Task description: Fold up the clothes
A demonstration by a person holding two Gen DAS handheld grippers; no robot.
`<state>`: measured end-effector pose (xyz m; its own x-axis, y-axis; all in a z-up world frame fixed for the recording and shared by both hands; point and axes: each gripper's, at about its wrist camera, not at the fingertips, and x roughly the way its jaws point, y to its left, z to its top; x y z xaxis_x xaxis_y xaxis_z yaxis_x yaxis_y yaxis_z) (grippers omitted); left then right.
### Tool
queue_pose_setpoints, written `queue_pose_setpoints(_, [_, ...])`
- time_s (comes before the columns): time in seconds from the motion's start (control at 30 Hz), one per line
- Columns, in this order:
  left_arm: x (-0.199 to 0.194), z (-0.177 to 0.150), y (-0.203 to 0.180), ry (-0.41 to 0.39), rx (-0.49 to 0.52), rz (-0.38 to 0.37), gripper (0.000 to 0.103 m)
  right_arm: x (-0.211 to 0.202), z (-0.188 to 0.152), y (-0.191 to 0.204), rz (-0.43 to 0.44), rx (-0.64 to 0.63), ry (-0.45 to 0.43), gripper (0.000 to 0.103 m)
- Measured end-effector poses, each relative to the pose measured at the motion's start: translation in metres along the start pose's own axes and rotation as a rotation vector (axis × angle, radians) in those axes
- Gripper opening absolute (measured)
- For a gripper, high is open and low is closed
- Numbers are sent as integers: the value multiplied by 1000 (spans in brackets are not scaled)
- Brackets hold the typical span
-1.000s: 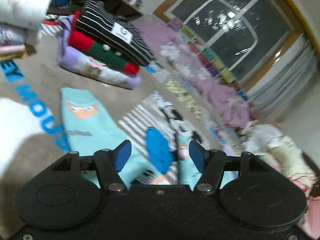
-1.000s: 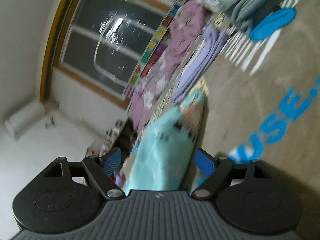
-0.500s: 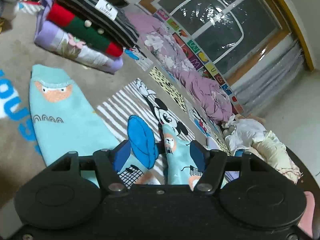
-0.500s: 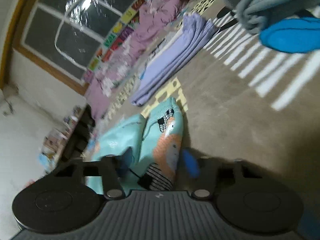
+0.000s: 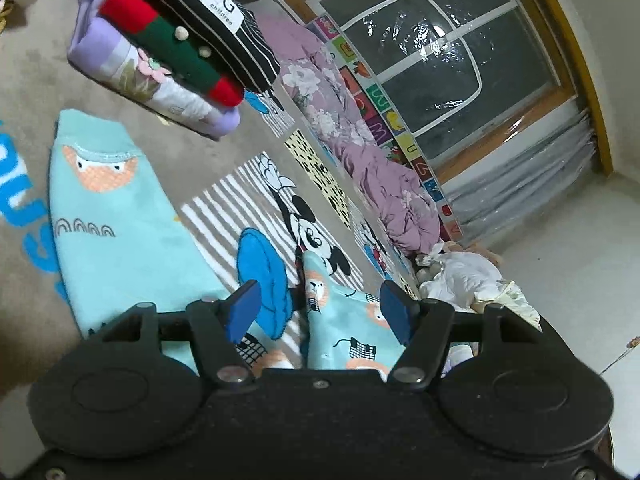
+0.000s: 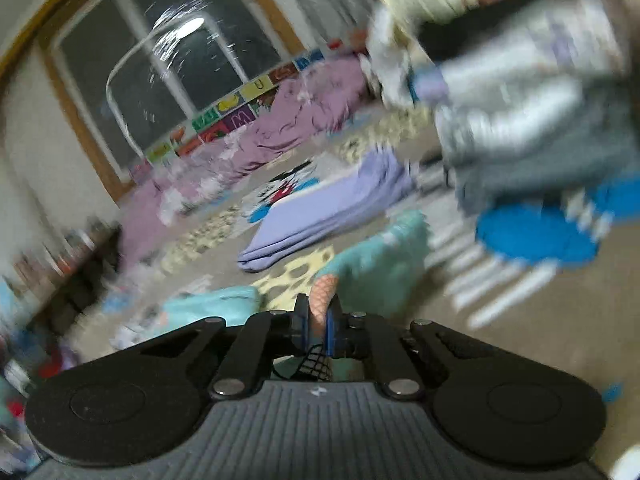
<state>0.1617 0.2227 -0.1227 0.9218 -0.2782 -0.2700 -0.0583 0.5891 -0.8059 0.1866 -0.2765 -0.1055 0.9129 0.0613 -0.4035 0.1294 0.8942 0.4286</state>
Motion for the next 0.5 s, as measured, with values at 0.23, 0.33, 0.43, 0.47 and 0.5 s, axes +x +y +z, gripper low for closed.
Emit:
queue_pose_setpoints(0.23, [-2, 0, 2, 0, -5, -2, 65, 70, -20, 93, -74, -474, 175, 26])
queue_pose_setpoints(0.33, [-1, -1, 3, 5, -4, 3, 65, 85, -36, 117, -23, -574, 264, 38])
queue_pose_setpoints(0.43, [-1, 0, 4, 4, -4, 1, 65, 79, -29, 112, 71, -499, 274, 42])
queue_pose_setpoints(0.47, [-1, 0, 4, 4, -6, -2, 65, 72, -21, 103, 115, -430, 262, 42])
queue_pose_setpoints(0.5, [-1, 1, 4, 4, -8, -6, 65, 65, -12, 91, 157, -347, 248, 44])
